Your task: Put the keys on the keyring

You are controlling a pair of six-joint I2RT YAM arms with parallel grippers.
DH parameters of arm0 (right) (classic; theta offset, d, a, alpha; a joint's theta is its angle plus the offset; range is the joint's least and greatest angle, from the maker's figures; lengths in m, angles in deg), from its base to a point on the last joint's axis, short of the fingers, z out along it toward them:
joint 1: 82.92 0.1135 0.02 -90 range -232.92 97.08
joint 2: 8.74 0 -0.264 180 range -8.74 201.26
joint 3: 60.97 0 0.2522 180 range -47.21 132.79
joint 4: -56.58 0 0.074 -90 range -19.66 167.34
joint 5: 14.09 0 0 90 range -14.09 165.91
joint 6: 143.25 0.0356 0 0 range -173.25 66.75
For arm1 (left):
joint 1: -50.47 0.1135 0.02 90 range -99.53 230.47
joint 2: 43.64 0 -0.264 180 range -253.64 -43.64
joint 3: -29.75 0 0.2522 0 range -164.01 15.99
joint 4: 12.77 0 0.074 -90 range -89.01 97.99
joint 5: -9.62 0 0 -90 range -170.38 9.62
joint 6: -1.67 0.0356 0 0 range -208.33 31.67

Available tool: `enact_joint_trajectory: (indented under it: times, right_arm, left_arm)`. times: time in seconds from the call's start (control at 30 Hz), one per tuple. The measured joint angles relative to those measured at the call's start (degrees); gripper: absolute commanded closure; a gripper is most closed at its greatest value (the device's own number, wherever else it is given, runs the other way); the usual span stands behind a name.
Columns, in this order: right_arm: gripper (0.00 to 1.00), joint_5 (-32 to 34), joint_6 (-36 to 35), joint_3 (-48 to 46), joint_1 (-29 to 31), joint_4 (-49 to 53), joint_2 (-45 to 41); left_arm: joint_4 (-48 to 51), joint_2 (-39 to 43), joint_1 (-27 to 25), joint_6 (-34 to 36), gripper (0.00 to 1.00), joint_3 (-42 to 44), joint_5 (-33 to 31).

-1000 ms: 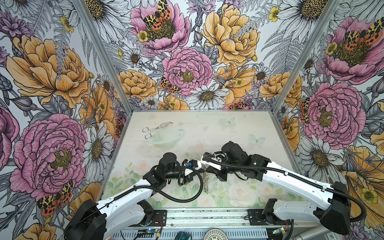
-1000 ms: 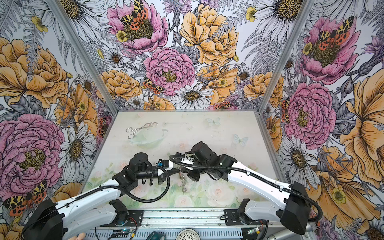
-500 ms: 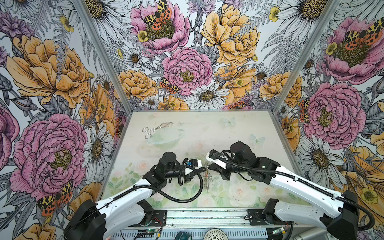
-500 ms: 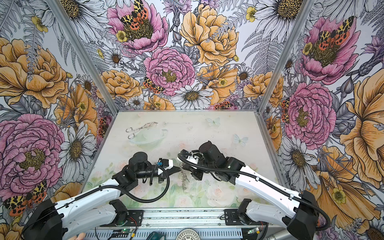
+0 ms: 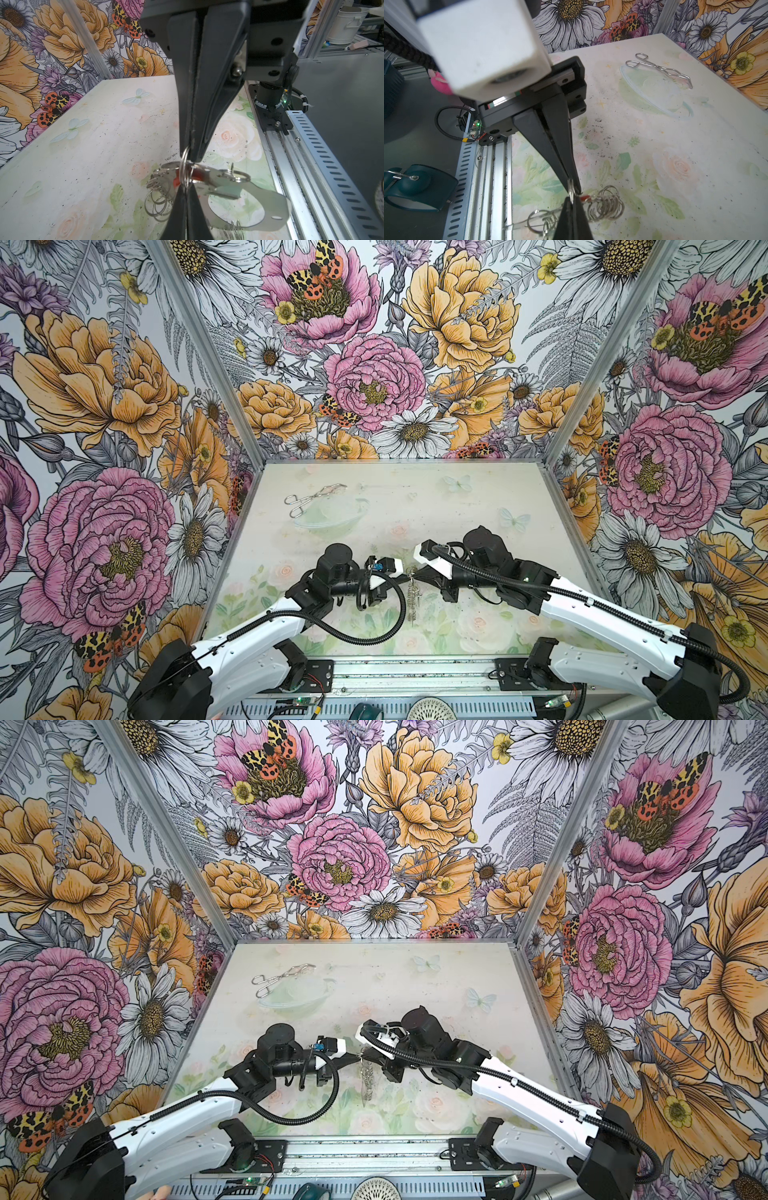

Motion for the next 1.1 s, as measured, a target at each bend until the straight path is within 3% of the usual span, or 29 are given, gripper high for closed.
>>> enact_joint_trajectory:
  times: [0.57,1.1]
  right_arm:
    - [1.00,2.5,5.4,-6.1,0.2,-12.9,-0.9]
    - [1.00,17.0,5.4,-7.0,4.6,-18.1,1.9]
  left_arm:
    - [-0.2,0.0,0.5,0.0,0.96,0.0,-0.2]
    - [0.0,0.2,0.7,0.0,0.88,0.0,-1.6]
